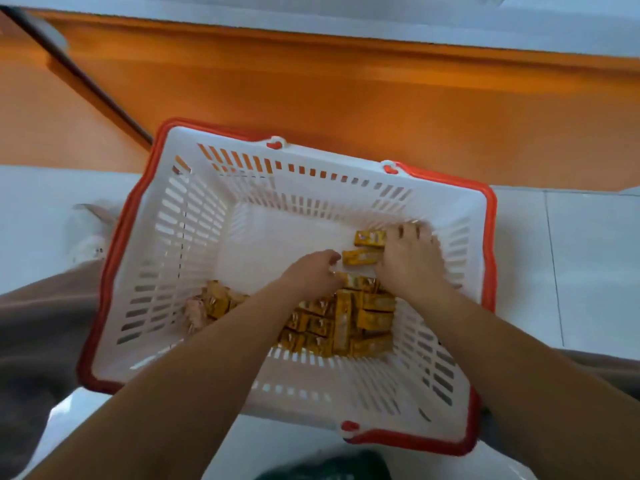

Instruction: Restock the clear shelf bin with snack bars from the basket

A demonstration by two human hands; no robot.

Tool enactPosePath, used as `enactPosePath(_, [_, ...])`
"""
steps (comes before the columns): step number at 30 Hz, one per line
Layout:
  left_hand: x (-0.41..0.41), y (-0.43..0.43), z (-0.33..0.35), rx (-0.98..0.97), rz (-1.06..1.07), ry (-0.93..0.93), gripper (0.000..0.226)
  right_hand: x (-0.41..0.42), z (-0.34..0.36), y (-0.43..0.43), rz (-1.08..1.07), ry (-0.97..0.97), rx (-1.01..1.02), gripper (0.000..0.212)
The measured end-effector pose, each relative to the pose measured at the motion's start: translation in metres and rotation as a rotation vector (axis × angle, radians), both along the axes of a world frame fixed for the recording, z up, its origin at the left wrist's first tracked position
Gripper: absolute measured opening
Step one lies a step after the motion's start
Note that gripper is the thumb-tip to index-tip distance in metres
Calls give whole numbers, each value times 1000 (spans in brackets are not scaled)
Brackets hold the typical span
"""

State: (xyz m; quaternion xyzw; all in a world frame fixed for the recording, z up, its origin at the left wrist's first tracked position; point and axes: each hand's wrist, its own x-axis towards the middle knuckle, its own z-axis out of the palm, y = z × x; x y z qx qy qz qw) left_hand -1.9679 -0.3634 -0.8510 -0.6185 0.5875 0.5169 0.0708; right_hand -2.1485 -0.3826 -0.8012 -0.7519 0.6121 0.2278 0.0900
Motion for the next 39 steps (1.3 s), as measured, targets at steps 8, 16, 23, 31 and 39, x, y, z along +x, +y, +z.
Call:
enactPosePath(8, [2,3,-19,-7,33,-18,36,17,-33,-18,-279,-150,272,69])
enactPosePath(16, [18,5,-25,3,209,19,33,33,-58,-29,-188,-226,263,55])
enactPosePath(23, [62,2,-14,26,522,57,33,24,-62,-32,-250,-359,436,46])
enactPosePath(31, [57,-3,-18,27,1000,161,50,50,-68,-28,-81,-419,523,54])
enactPosePath(39, [60,-10,-24,29,1040,178,45,42,-64,-33,-107,-506,505,32])
